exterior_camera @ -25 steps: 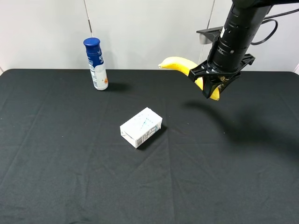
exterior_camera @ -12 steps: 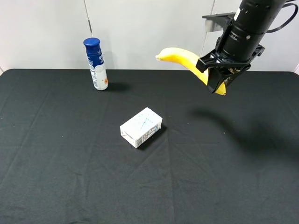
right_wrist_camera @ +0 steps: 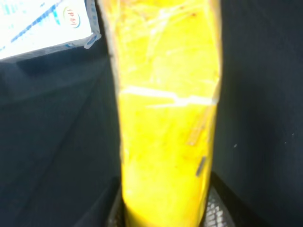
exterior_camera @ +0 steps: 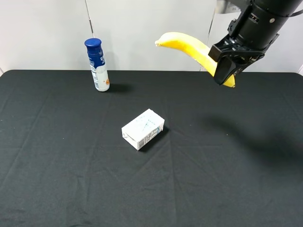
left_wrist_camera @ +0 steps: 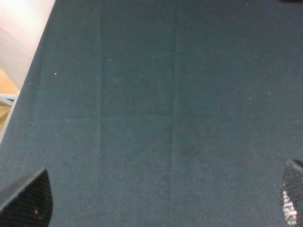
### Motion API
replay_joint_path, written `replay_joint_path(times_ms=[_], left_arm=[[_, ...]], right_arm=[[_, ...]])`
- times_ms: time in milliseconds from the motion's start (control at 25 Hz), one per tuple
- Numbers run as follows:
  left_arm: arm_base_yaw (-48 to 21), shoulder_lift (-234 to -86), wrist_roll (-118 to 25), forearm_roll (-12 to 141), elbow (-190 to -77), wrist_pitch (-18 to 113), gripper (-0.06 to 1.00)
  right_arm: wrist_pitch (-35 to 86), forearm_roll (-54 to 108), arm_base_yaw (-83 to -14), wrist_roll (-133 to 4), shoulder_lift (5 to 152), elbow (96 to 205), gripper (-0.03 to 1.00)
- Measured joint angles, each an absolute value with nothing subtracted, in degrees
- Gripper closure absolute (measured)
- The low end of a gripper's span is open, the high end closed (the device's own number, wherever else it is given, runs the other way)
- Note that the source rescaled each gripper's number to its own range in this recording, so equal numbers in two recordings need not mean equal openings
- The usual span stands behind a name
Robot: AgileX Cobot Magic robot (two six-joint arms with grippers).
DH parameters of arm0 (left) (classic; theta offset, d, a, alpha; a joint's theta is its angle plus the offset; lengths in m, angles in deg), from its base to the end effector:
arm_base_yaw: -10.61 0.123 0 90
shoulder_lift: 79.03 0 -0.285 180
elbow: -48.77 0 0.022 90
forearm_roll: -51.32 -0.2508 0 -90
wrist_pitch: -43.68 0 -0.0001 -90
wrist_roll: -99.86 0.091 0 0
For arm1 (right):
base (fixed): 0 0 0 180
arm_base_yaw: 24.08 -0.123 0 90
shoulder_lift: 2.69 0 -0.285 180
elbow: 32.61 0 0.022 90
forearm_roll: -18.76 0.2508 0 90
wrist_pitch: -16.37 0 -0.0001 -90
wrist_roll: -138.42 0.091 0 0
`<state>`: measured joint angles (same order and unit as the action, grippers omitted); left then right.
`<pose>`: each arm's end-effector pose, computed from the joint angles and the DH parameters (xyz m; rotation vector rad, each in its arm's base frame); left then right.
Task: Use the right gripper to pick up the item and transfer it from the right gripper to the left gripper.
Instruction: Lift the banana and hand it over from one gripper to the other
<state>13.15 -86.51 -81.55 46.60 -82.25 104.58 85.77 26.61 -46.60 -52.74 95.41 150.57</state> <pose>-0.0053 0.0063 0.2753 -0.0744 2.0460 0.1110 0.2879 0.1320 0.3187 -0.7904 2.7631 0.2323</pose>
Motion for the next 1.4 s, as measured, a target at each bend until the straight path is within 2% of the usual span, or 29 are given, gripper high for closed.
replay_joint_path(times_ms=[640, 880, 1040, 1400], left_arm=[[13.15, -86.51, -81.50, 48.00, -82.25, 104.58, 0.02], [13.15, -87.12, -78.22, 52.20, -82.44, 104.74, 0.02], [13.15, -92.64, -73.40, 55.72, -84.52, 104.95, 0.02], [11.96, -108.52, -57.94, 69.53, -90.43, 105.85, 0.02]], right_arm=[[85.94, 29.03, -47.18, -61.29, 88.35, 141.78, 0.92], [86.10, 22.67, -57.05, -61.58, 87.74, 140.80, 0.92], [86.10, 19.14, -63.16, -61.63, 87.74, 140.80, 0.92], [86.10, 18.31, -65.73, -61.70, 87.74, 140.80, 0.92]])
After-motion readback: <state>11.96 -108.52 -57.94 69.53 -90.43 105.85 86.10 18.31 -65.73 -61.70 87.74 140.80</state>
